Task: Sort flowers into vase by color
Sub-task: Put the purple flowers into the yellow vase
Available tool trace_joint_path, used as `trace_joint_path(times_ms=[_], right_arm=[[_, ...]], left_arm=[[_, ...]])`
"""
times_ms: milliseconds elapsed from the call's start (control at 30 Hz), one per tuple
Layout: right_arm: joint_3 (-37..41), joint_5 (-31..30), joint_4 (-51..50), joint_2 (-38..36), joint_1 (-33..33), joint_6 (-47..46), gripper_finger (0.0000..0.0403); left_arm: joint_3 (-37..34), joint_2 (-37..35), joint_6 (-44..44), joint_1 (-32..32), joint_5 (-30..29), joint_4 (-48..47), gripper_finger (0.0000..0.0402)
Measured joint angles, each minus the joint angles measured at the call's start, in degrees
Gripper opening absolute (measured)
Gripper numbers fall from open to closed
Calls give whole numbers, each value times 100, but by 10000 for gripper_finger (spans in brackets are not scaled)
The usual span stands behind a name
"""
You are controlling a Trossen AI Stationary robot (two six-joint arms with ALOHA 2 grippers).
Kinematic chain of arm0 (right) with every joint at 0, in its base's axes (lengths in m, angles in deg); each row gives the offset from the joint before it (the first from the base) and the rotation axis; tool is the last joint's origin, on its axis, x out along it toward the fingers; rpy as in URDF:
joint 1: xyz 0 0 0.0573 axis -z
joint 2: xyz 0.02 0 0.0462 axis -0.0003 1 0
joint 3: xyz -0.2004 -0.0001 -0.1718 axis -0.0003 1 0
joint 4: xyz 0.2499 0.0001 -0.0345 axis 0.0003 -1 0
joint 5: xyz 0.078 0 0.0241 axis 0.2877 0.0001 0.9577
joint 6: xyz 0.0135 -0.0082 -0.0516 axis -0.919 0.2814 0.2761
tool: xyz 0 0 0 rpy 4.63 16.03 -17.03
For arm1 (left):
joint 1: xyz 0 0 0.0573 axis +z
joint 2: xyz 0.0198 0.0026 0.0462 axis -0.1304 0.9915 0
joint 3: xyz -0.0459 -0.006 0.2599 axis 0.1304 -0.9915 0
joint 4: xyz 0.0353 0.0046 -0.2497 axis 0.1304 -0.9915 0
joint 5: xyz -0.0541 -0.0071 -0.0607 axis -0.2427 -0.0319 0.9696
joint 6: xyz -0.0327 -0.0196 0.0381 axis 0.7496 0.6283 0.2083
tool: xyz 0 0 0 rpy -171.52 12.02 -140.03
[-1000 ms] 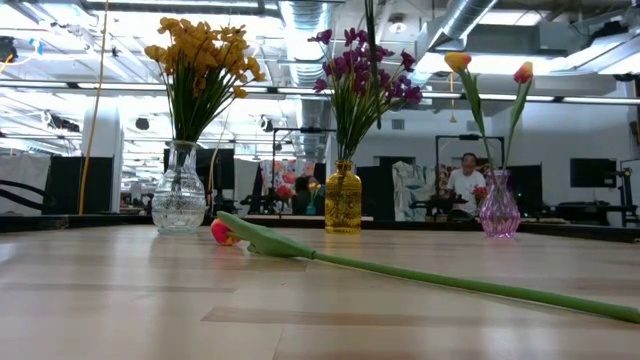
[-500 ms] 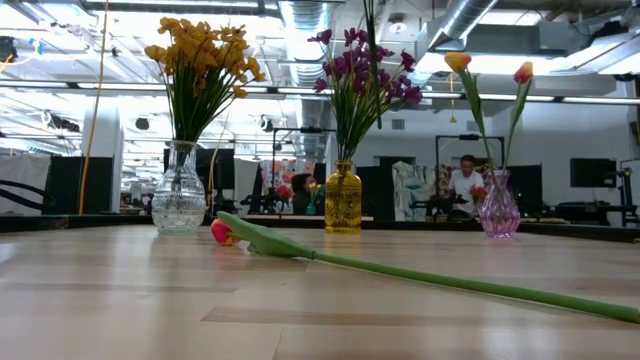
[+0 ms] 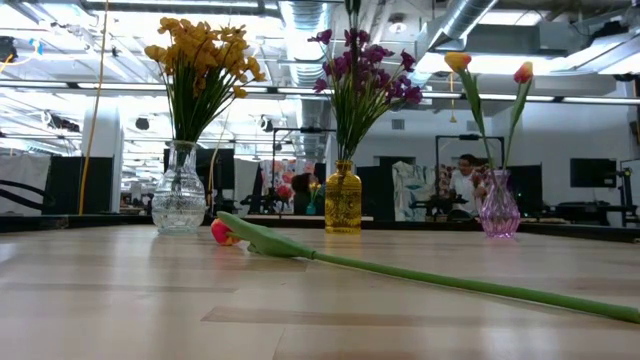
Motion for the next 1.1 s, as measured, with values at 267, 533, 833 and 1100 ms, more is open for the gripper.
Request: trace_joint_path(times_ms=[267,533,833,1100], right_arm=[[7,-498,-439,5,-292,2,211],[7,-706,-1352,7,-508,-812,211],[7,-690,-2526,8,-513,-1591,211],[7,-680,-2791,9,-499,-1651,211]], left_arm=[[0,-15,-112,72,-654,62,18],[0,-11,229,596,295,-116,18],[0,-7,61,1273,753,-215,18],[0,-7,-98,1687,1222,-207,18]])
